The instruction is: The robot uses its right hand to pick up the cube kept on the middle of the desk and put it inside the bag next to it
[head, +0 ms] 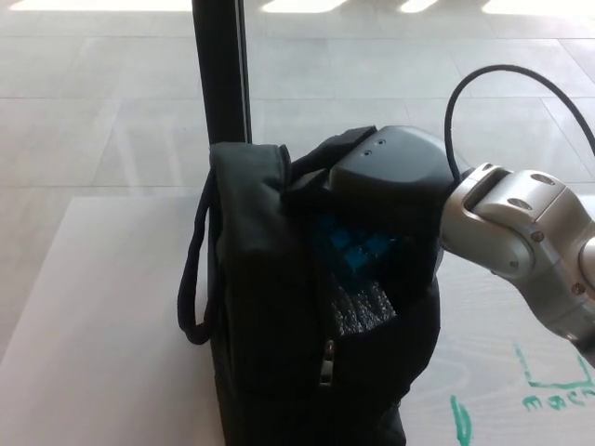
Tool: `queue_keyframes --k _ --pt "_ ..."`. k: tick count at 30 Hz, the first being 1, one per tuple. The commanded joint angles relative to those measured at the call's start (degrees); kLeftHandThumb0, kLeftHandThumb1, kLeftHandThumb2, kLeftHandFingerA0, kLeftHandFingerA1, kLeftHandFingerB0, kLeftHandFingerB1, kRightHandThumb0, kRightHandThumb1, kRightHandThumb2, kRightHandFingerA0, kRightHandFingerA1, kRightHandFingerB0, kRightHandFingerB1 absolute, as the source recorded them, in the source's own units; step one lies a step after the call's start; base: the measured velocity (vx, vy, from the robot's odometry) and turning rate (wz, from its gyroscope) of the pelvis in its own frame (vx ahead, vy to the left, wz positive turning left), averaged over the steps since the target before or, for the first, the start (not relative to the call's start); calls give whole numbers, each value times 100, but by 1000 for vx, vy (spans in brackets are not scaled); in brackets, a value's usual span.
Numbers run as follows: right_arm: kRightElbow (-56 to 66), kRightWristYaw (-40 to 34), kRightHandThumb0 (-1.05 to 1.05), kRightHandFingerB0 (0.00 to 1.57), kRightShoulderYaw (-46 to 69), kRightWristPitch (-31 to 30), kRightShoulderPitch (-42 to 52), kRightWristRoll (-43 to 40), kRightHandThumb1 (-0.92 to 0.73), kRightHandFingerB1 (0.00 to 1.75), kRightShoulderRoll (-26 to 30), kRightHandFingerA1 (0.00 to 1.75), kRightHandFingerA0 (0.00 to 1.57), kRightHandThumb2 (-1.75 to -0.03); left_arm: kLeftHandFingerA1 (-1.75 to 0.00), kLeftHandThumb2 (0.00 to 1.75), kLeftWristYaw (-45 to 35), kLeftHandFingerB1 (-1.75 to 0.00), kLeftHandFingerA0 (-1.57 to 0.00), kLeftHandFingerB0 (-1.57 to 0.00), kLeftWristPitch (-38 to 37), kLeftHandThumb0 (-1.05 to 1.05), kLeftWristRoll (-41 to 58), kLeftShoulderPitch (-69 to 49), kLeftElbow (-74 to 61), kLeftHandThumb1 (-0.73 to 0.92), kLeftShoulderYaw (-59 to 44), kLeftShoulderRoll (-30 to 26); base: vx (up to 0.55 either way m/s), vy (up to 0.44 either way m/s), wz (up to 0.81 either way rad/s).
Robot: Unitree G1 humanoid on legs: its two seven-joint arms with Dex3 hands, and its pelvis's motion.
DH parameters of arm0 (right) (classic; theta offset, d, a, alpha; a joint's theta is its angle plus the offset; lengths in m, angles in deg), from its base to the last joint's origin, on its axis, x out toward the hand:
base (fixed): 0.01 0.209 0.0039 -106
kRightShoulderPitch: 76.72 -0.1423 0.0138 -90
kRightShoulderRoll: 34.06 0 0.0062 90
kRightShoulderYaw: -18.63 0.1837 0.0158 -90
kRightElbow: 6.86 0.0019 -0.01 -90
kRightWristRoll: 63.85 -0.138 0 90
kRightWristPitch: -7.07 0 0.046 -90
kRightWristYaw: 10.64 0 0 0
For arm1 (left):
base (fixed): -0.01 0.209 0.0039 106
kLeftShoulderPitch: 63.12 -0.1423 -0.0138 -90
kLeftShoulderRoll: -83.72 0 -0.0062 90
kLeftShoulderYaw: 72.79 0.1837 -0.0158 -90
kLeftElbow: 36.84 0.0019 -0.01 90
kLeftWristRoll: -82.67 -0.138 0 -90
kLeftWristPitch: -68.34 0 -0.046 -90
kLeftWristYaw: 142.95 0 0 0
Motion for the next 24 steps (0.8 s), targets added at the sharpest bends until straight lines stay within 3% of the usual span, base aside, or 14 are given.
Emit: queue_keyframes --k 1,2,3,5,6,14,15,16,17,18,19,20,22,24 --pt "248 1110 -65 4 -52 -684 -79 334 -44 28 65 67 32 -82 -66 90 205 -54 -40 -27 -24 -71 11 5 16 40 -51 -40 0 0 0" --pt "251 1200 -72 0 -106 -664 -107 435 -43 19 109 34 1 -85 -67 91 219 -54 -41 -26 -68 -71 16 -10 5 40 -62 -31 0 0 0" --pt "319 1187 -91 0 -93 -643 -56 467 -46 0 146 1 0 -83 -67 88 171 -55 -39 -27 86 -69 135 -40 -82 38 -141 3 0 0 0" --pt "317 1209 -94 0 -94 -653 -100 504 -55 0 115 0 0 -58 -62 60 41 -50 -35 -35 52 -71 105 -87 -141 57 -96 -36 0 0 0" --pt "321 1206 -96 0 -78 -651 -121 494 -56 0 83 0 0 -57 -65 92 -78 -52 -34 -21 74 -76 58 -79 -99 45 -27 -89 0 0 0" --pt "478 1420 -101 0 145 -983 -104 349 -58 0 -174 0 0 -59 -62 92 -55 -51 -31 -21 138 -72 37 -115 -198 46 -1 -102 0 0 0" --pt "466 1529 -104 0 122 -1052 -159 437 -46 0 -174 0 0 -84 -63 92 -28 -52 -34 -21 102 -70 45 -57 -65 44 -23 -89 0 0 0" --pt "451 1546 -105 0 144 -1054 -164 429 -61 0 -171 0 0 -58 -63 93 -76 -51 -33 -21 75 -74 16 -81 -91 46 13 -111 0 0 0" --pt "444 1584 -105 0 150 -1074 -178 442 -62 0 -170 0 0 -60 -59 59 -55 -46 -36 -32 62 -68 29 -81 -88 61 -7 -98 0 0 0" --pt "438 1677 -105 0 164 -1128 -204 430 -62 0 -169 0 0 -61 -63 92 -77 -52 -33 -22 52 -72 38 -75 -70 45 -11 -100 0 0 0" --pt "436 1753 -103 0 168 -1165 -228 439 -50 0 -164 0 0 -84 -58 61 -88 -47 -34 -34 39 -73 9 -78 -70 61 19 -113 0 0 0" --pt "401 1823 -101 0 178 -1167 -278 439 -50 6 -131 0 0 -81 -61 94 -106 -54 -33 -29 32 -79 -57 -94 -83 50 87 -141 0 0 0" --pt "337 1953 -94 2 206 -1213 -368 417 -49 0 -96 17 0 -94 -61 94 -168 -53 -31 -28 46 -79 -65 -106 -61 50 129 -169 0 0 0" --pt "271 2261 -96 16 314 -1223 -555 229 -55 18 30 0 0 -87 -62 90 -48 -52 -32 -24 65 -74 51 -112 -62 44 8 -84 0 0 0"
